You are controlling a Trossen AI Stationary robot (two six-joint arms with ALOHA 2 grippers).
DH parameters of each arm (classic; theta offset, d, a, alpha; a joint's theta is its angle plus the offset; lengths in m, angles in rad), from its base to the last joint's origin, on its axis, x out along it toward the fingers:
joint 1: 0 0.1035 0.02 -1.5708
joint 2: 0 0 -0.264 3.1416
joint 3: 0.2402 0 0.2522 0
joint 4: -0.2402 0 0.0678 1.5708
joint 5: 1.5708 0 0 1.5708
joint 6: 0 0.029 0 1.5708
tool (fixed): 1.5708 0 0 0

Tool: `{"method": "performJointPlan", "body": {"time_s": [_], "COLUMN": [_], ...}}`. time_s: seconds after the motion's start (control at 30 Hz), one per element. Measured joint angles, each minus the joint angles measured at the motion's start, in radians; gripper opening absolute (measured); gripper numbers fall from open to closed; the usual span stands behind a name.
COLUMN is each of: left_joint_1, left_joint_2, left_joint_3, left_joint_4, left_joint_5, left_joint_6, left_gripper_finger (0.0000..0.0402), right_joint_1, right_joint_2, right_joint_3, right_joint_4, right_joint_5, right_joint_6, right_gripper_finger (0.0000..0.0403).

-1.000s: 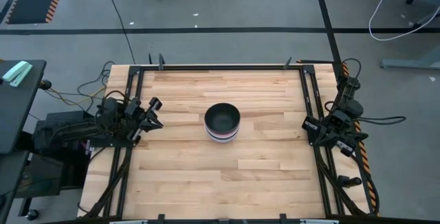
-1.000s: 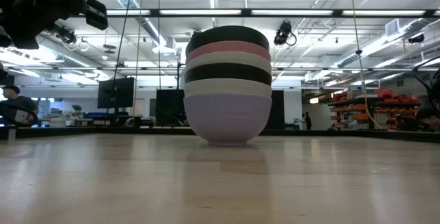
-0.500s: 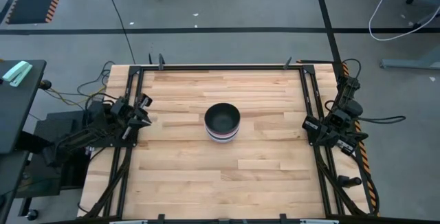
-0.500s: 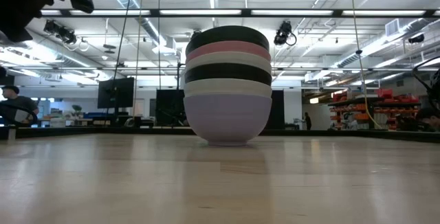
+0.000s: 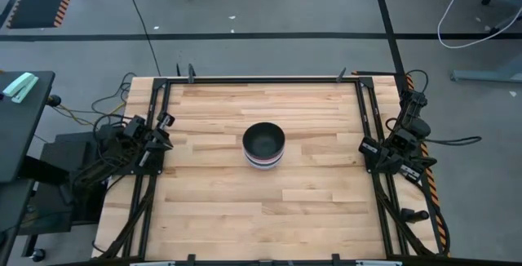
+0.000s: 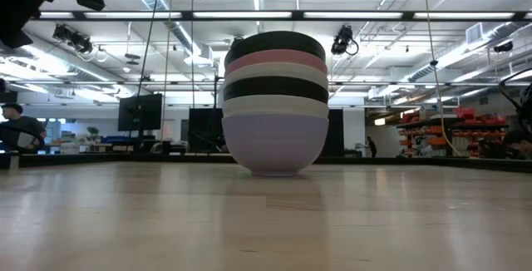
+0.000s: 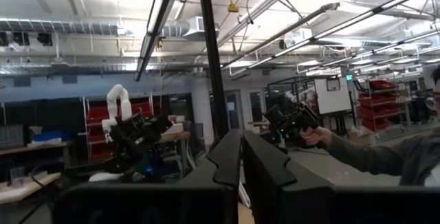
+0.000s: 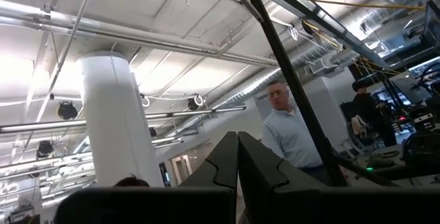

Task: Nest bowls inside each other
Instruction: Return to Home Position

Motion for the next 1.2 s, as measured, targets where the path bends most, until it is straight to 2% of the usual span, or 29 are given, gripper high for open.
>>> {"method": "performJointPlan", "body": {"time_s": [0.27,0.4,0.57,0.73,0.93,1.2], "left_joint_1": [0.034,0.043,0.06,0.059,0.059,0.059], "left_joint_2": [0.0,0.0,0.0,0.0,0.001,0.002], "left_joint_3": [0.0,0.0,0.0,0.0,0.0,0.0], "left_joint_4": [0.0,-0.027,-0.102,-0.24,-0.357,-0.464], "left_joint_5": [0.04,0.064,0.119,0.148,0.148,0.148], "left_joint_6": [-0.042,-0.04,-0.005,0.072,0.182,0.2], "left_gripper_finger": [0.0036,0.0031,0.0024,0.0027,0.0036,0.0026], "right_joint_1": [0.0,0.0,0.0,0.0,0.0,0.0], "right_joint_2": [0.0,0.001,0.0,0.0,0.001,0.036], "right_joint_3": [-0.045,-0.044,-0.043,-0.043,-0.043,-0.034], "right_joint_4": [0.002,-0.114,-0.195,-0.358,-0.515,-0.53], "right_joint_5": [-0.001,-0.048,-0.055,-0.063,-0.064,-0.069], "right_joint_6": [0.023,0.019,0.041,0.041,-0.024,-0.217], "right_gripper_finger": [0.0018,0.0018,0.0018,0.0018,0.0018,0.0018]}}
